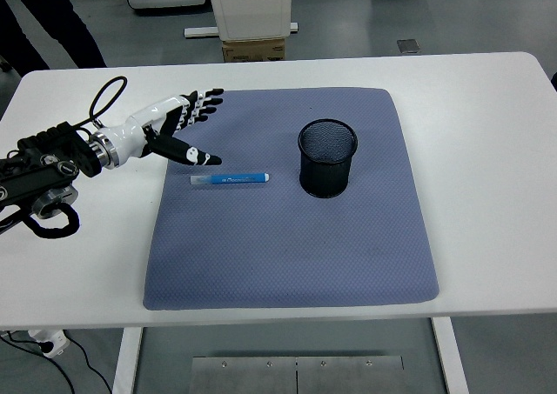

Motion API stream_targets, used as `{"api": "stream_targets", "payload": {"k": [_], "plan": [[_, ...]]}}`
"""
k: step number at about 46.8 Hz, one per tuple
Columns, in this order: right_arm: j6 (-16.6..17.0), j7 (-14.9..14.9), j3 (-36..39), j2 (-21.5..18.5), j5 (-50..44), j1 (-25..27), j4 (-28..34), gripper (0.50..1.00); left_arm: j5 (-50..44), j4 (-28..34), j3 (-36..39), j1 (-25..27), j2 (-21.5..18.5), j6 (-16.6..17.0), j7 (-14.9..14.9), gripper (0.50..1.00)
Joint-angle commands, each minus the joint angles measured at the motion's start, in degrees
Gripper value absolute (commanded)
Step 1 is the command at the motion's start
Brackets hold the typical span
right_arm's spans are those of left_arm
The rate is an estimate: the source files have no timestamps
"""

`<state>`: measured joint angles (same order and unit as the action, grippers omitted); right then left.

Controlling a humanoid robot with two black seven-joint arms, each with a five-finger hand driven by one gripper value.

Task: Left hand places marker in pen holder

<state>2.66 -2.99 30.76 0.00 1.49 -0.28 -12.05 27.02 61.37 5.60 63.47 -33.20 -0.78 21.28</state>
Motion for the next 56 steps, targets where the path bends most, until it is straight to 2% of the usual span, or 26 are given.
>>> {"api": "stream_targets", "payload": {"k": [1, 10, 20, 29, 36, 45, 56], "plan": [[0.1, 0.0, 0.0, 0.0, 0.0, 0.0, 0.0, 1.0, 2.5, 0.3, 2.0, 0.9, 0.1, 0.7, 0.0, 1.0], [0.1, 0.0, 0.0, 0.0, 0.0, 0.0, 0.0, 1.0, 6.2, 0.9, 5.3, 2.8, 0.2, 2.9, -0.3, 1.0], [0.0, 0.0, 0.0, 0.0, 0.0, 0.0, 0.0, 1.0, 13.1, 0.9, 7.4, 4.0, 1.2, 7.2, -0.4, 1.0], [0.1, 0.0, 0.0, 0.0, 0.0, 0.0, 0.0, 1.0, 19.6, 0.9, 8.5, 4.2, 2.7, 7.6, -0.7, 1.0], [0.1, 0.0, 0.0, 0.0, 0.0, 0.0, 0.0, 1.0, 20.0, 0.8, 9.9, 4.8, 3.6, 8.7, -0.7, 1.0], [0.1, 0.0, 0.0, 0.0, 0.0, 0.0, 0.0, 1.0, 20.0, -0.5, 10.0, 4.2, 5.3, 12.7, -0.7, 1.0], [0.0, 0.0, 0.0, 0.0, 0.0, 0.0, 0.0, 1.0, 20.1, -0.7, 10.0, 4.2, 6.3, 13.4, -0.7, 1.0]]}}
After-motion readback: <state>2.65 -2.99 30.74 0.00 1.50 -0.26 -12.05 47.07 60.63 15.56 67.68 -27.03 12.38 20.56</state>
